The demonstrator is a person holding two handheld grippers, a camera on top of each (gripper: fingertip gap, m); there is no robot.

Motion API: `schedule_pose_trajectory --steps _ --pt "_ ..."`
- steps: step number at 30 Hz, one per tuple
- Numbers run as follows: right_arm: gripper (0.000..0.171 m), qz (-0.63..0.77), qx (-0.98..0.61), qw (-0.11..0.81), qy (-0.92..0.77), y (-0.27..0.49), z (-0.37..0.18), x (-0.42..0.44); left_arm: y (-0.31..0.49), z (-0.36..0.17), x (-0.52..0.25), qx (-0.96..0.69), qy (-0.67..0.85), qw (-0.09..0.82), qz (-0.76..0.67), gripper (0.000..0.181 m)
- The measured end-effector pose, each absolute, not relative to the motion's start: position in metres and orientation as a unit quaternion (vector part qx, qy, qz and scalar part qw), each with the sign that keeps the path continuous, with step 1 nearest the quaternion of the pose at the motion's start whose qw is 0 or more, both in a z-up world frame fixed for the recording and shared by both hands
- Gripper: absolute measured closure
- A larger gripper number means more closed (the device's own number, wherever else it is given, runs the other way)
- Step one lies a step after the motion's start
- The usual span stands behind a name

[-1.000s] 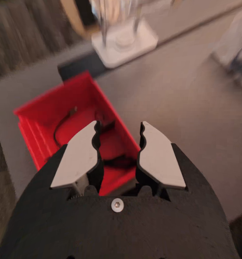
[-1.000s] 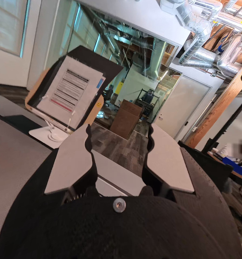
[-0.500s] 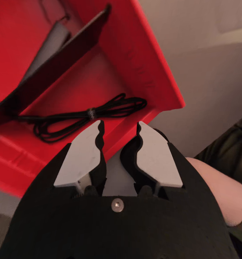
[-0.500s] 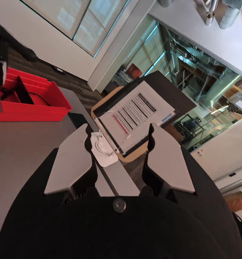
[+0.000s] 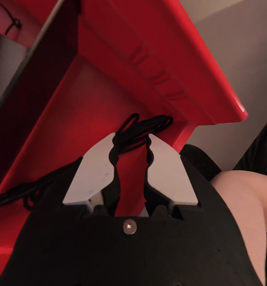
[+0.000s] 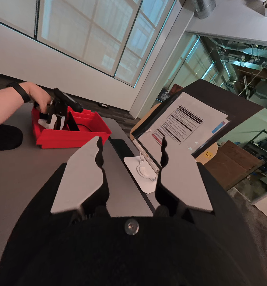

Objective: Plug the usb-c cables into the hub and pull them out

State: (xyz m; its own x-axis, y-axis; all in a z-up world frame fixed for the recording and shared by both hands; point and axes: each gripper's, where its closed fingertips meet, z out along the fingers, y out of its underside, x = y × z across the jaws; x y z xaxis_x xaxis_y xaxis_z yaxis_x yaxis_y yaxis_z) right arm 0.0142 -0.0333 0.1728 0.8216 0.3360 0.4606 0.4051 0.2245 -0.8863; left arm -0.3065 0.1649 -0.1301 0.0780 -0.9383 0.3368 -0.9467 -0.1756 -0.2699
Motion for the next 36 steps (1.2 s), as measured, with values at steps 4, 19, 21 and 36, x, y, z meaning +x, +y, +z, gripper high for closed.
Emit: schedule_pose_trajectory --steps 4,19,21,36 --pt "0.098 -0.018 -0.619 0.723 -0.307 -0.038 0.172 0.013 0.166 -0.139 -0.305 0.722 -0.66 0.013 0.205 0.153" --pt "0.097 -0.035 -0.616 0.711 -0.338 -0.041 0.164 0.009 0.163 -0.118 -0.295 0.688 -0.681 -0.004 0.252 0.166" --pt "0.098 -0.035 -0.615 0.713 -0.335 -0.043 0.165 0.012 0.162 -0.096 -0.289 0.676 -0.681 -0.045 0.279 0.17" --pt "0.099 -0.044 -0.596 0.737 -0.315 -0.057 0.179 0.023 0.04 0.087 -0.17 0.468 -0.745 -0.311 0.36 0.177"
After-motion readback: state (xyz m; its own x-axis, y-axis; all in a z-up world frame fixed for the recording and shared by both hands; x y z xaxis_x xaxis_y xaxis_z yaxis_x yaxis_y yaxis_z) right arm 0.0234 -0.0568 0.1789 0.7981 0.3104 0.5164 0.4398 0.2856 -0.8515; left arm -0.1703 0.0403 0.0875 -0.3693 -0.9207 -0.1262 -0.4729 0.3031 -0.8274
